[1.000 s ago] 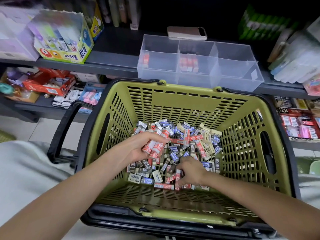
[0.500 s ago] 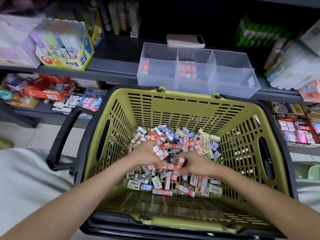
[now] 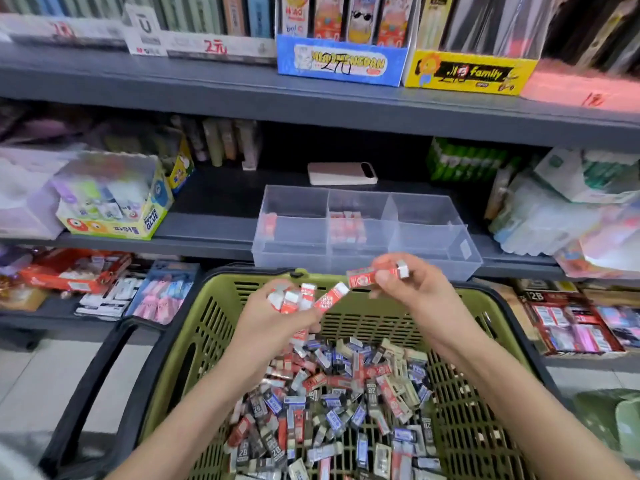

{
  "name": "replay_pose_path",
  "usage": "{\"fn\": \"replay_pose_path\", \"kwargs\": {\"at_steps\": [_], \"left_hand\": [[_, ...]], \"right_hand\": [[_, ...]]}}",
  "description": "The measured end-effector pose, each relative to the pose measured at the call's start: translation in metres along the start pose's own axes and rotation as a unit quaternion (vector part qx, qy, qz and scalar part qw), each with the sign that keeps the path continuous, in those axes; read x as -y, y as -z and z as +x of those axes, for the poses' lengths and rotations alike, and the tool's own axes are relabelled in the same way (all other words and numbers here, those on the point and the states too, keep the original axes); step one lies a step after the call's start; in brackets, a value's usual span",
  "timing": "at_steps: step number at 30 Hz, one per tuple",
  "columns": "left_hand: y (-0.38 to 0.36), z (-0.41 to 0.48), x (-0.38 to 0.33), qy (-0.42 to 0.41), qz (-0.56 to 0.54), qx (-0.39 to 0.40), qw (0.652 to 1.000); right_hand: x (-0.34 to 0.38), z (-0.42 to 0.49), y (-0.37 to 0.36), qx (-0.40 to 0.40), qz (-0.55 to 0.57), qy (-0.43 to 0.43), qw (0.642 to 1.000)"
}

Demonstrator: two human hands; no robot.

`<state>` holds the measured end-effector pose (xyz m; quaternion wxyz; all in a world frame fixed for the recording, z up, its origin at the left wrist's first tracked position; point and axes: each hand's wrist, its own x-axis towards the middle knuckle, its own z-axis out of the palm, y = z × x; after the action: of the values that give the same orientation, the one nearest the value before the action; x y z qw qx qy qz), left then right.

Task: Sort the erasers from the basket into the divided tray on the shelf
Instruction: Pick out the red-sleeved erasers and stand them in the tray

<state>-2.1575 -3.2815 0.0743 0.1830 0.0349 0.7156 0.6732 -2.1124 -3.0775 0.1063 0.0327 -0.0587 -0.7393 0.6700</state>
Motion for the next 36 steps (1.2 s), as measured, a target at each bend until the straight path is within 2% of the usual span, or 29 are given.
{"fn": "replay_pose_path", "kwargs": {"at_steps": [4, 7, 11, 13, 15, 17, 20, 22, 24, 28, 30, 31, 32, 33, 34, 35, 36], "left_hand": [[0.007, 0.016, -0.019, -0.028, -0.053, -0.03, 0.998], [0.008, 0.033, -0.03, -0.051, -0.075, -0.044, 0.995], [0.008, 0.056, -0.044, -0.065, -0.094, -0.055, 0.992], [0.008, 0.065, -0.048, -0.063, -0.099, -0.055, 0.992], [0.009, 0.071, -0.048, -0.06, -0.104, -0.051, 0.992], [0.009, 0.074, -0.049, -0.059, -0.102, -0.04, 0.992], [0.007, 0.077, -0.05, -0.052, -0.1, -0.027, 0.993], [0.006, 0.079, -0.051, -0.044, -0.101, -0.023, 0.994], [0.004, 0.081, -0.052, -0.038, -0.104, -0.017, 0.994], [0.003, 0.085, -0.054, -0.024, -0.11, -0.01, 0.994], [0.002, 0.086, -0.055, -0.014, -0.12, -0.009, 0.993], [0.002, 0.086, -0.055, -0.008, -0.124, -0.006, 0.992], [0.002, 0.086, -0.056, -0.003, -0.13, -0.003, 0.992], [0.001, 0.086, -0.057, 0.002, -0.136, 0.001, 0.991], [0.0, 0.087, -0.058, 0.006, -0.14, 0.004, 0.99], [-0.001, 0.087, -0.059, 0.008, -0.14, 0.007, 0.99], [-0.002, 0.088, -0.06, 0.008, -0.139, 0.01, 0.99]], "right_hand": [[0.021, 0.056, 0.031, -0.1, -0.118, 0.065, 0.986], [0.024, 0.104, 0.046, -0.169, -0.185, 0.071, 0.966], [0.009, 0.151, 0.051, -0.163, -0.288, 0.035, 0.943], [0.001, 0.165, 0.051, -0.133, -0.302, -0.025, 0.944], [-0.002, 0.173, 0.052, -0.09, -0.353, -0.065, 0.929], [-0.001, 0.176, 0.052, -0.062, -0.459, -0.054, 0.885], [0.007, 0.181, 0.048, -0.032, -0.662, 0.013, 0.749], [0.011, 0.185, 0.047, -0.009, -0.742, 0.027, 0.67], [0.009, 0.188, 0.047, -0.009, -0.766, 0.01, 0.643], [0.003, 0.188, 0.046, -0.034, -0.744, -0.03, 0.667], [0.005, 0.185, 0.047, -0.043, -0.754, -0.035, 0.655], [0.006, 0.182, 0.048, -0.054, -0.749, -0.017, 0.66], [0.008, 0.177, 0.047, -0.071, -0.718, 0.018, 0.692], [0.01, 0.17, 0.044, -0.085, -0.637, 0.057, 0.764], [0.015, 0.16, 0.04, -0.079, -0.497, 0.076, 0.861], [0.023, 0.148, 0.033, -0.039, -0.325, 0.074, 0.942], [0.031, 0.137, 0.024, 0.016, -0.182, 0.068, 0.981]]}}
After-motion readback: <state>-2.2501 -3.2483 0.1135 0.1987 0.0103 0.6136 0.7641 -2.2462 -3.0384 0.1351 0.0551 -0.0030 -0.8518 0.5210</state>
